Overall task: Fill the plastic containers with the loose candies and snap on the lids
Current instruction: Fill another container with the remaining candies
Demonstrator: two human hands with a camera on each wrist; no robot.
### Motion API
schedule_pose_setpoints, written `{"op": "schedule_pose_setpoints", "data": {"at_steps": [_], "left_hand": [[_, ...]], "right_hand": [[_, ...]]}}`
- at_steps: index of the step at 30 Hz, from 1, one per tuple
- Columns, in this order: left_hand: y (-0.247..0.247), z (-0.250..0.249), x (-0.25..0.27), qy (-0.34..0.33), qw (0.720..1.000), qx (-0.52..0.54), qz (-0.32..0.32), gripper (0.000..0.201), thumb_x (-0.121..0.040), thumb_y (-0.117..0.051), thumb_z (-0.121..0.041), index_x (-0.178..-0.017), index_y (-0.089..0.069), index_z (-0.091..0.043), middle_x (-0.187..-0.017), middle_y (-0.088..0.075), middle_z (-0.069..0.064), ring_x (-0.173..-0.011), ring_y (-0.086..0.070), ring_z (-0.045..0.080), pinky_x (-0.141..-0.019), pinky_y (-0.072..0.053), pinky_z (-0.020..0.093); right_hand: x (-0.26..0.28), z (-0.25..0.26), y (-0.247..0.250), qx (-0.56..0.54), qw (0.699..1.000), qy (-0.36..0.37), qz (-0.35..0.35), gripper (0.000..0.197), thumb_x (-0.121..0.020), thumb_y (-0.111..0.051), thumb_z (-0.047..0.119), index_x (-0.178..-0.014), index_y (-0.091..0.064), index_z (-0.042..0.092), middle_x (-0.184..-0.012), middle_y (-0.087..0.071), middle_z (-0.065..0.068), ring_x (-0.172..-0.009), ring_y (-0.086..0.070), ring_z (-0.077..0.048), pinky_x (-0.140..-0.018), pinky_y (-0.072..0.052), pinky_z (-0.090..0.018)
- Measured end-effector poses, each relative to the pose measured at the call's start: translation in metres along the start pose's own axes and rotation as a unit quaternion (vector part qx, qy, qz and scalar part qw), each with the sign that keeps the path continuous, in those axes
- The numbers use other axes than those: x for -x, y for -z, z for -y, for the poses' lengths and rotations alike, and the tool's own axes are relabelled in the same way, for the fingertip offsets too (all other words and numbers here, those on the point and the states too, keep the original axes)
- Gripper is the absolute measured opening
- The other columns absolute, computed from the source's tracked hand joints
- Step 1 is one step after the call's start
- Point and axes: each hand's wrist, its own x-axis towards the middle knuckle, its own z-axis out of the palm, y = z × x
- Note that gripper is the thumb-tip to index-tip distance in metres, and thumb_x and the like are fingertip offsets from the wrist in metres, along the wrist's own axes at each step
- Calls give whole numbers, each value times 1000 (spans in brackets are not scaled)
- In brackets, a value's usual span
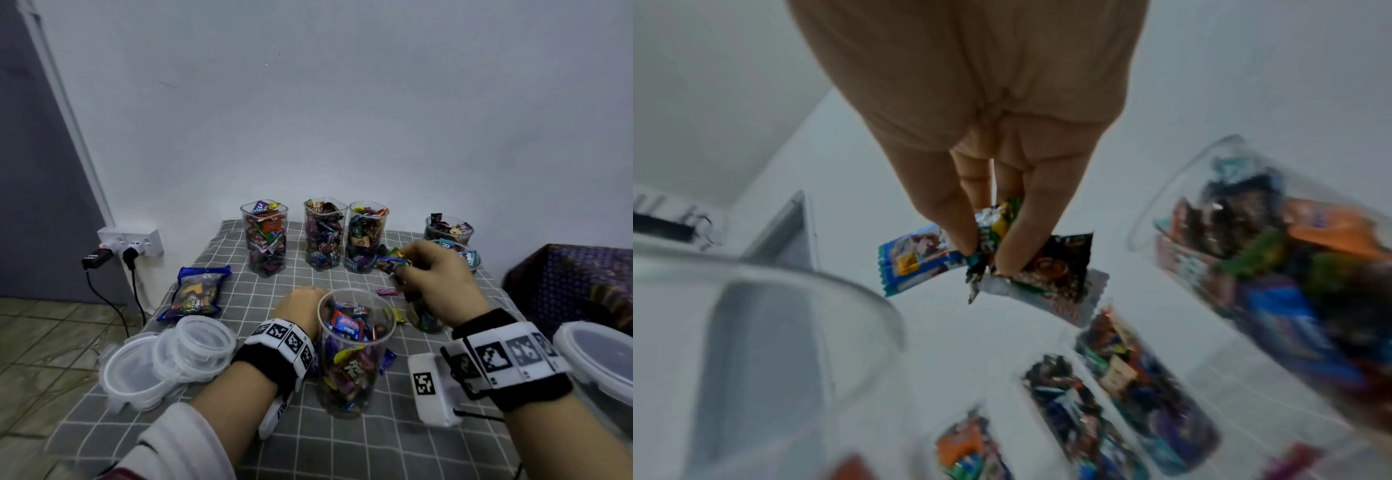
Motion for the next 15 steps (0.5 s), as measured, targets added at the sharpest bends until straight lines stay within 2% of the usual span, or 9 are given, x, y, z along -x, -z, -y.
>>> {"op": "schedule_pose_setpoints", "data": {"at_steps": [2, 4, 6, 8, 10, 13, 15], "left_hand": [[0, 0, -1, 0, 1000, 3, 4, 24, -92, -52, -23, -111, -66, -21, -109, -64, 9, -105, -58, 28, -85, -48, 37], [0, 1, -1, 1, 1000, 3, 9, 24, -92, -52, -24, -111, -66, -22, -109, -64, 9, -104, -58, 29, -86, -48, 37], [0, 1, -1, 2, 1000, -2, 12, 24, -92, -52, -25, -111, -66, -23, -109, -64, 9, -104, -58, 28, -85, -48, 36], [0, 1, -1, 4, 1000, -4, 13, 24, -92, -52, -26, -111, -66, -23, -109, -64, 9, -104, -58, 28, -84, -48, 36], [1, 0, -1, 7, 1000, -2, 16, 24, -91, -52, -25, -112, -65, -23, -110, -64, 9, -105, -57, 29, -84, -47, 36], [6, -4, 3, 13, 1000, 7, 10, 25, -93, -50, -24, -114, -65, -22, -112, -62, 10, -106, -56, 29, -84, -45, 35], [10, -7, 6, 26, 999, 22, 5, 24, -94, -49, -23, -112, -64, -14, -113, -61, 13, -107, -56, 32, -83, -44, 36]], "right_hand": [[6, 15, 1, -45, 999, 21, 2, 30, -83, -55, -11, -75, -60, 17, -64, -63, -5, -51, -55, -13, -43, -48, -21], [11, 24, 0, -57, 998, 34, 17, 29, -83, -56, -10, -78, -61, 18, -60, -63, 3, -52, -57, -11, -52, -53, -30], [14, 29, -1, -53, 997, 46, 40, 27, -84, -57, -9, -81, -62, 17, -65, -66, -2, -57, -61, -14, -59, -56, -37], [18, 32, -4, -41, 995, 64, 58, 26, -83, -58, -8, -82, -63, 18, -73, -68, -10, -62, -65, -18, -64, -56, -39], [22, 33, -6, -29, 994, 79, 72, 26, -82, -59, -7, -82, -63, 19, -77, -69, -13, -65, -65, -20, -66, -57, -40], [25, 32, -10, -14, 991, 92, 93, 30, -81, -60, -4, -79, -64, 25, -77, -69, -3, -69, -63, -16, -69, -55, -43], [27, 31, -13, 23, 989, 104, 98, 30, -79, -61, -2, -78, -63, 28, -79, -69, 2, -71, -62, -15, -71, -55, -43]]}}
